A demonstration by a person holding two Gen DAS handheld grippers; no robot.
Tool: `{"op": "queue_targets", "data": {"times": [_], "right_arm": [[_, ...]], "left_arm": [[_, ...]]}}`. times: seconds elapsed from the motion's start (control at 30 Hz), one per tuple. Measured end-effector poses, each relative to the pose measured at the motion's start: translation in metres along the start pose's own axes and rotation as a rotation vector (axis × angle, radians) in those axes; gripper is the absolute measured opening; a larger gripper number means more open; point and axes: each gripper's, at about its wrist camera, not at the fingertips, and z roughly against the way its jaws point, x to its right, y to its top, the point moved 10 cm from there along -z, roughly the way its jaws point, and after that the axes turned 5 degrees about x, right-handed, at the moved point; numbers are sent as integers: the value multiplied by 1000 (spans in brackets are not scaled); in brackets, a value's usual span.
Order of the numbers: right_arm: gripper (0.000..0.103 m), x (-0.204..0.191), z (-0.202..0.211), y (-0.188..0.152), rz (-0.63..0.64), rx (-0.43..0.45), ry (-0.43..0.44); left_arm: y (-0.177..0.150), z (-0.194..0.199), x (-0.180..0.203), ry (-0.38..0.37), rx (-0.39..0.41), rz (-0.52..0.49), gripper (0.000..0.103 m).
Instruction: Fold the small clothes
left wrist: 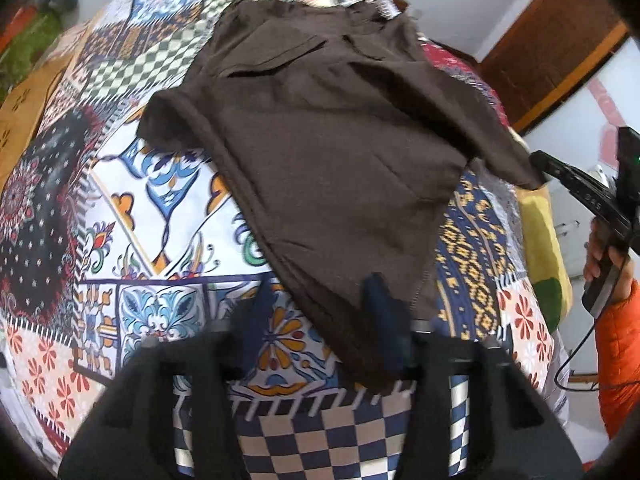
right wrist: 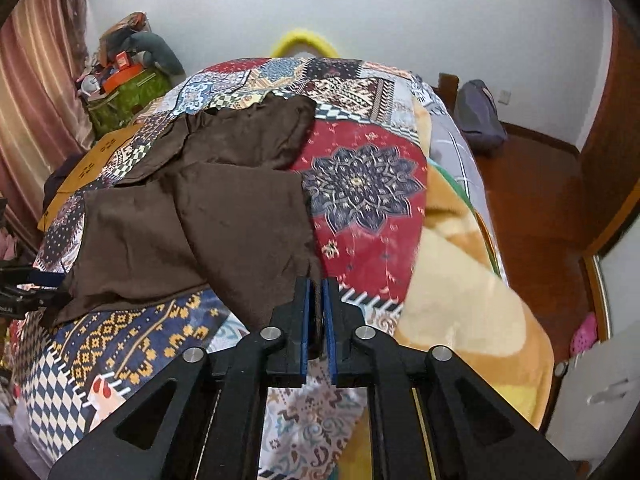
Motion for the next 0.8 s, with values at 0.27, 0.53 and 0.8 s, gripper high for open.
{"op": "queue_targets", "data": {"times": [0.27,0.53,0.8], "right_arm": [[9,4,10,-7,-28,4,17],[42,-29,-6,-47,14,-91,89],[41,-11,-20,-61,-49,-120,37]], "left_arm": [[10,37,-29,145,112,-48,4],[-2,47,-100,317,123,-12,4],[-28,27,-129,343,33,61,10]]}}
